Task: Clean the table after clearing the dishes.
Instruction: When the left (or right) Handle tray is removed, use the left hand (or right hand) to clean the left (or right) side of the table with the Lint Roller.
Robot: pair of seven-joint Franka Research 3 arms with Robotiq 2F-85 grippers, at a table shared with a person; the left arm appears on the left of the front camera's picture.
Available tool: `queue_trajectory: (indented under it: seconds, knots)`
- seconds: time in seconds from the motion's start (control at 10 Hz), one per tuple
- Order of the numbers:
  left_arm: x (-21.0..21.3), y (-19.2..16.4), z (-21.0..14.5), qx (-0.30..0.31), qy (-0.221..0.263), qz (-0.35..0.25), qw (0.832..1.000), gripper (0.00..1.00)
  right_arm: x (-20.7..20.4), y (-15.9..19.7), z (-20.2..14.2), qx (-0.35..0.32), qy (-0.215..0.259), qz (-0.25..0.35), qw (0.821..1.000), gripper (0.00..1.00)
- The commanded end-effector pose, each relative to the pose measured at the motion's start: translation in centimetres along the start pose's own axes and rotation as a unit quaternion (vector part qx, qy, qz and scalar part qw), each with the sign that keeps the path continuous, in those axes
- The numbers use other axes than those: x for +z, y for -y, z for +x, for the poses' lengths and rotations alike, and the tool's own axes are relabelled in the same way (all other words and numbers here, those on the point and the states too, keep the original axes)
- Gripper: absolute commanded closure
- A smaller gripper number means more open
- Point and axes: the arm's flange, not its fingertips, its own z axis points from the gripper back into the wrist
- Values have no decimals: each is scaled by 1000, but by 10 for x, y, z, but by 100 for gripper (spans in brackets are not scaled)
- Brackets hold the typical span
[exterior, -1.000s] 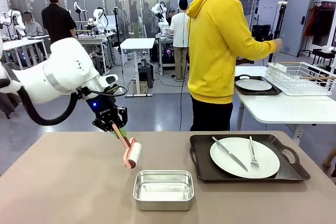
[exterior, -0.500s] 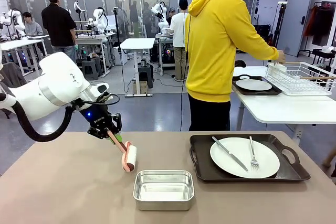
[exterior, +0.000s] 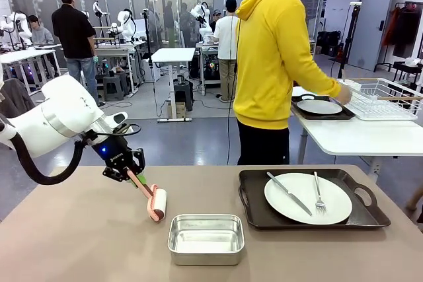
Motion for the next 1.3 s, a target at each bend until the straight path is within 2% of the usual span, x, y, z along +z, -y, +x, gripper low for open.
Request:
queue_trajectory:
  seconds: [0.0, 0.5, 0.8, 1.0, 1.2]
  knots:
    - [-16, -30, -4, -18, -21, 23, 999, 79, 1, -3, -2, 3, 0, 2, 1000, 0]
    - [8, -79, -28, -52, 1, 22, 998, 79, 1, -3, -2, 3, 0, 2, 1000, 0]
    - [32, -124, -38, -47, -7, 79, 996, 79, 1, -3, -2, 3, 0, 2, 1000, 0]
    - [48, -150, -42, -23, -7, 123, 992, 79, 1, -3, -2, 3, 0, 2, 1000, 0]
    - [57, -168, -46, -12, -33, 164, 986, 79, 1, -3, -2, 3, 0, 2, 1000, 0]
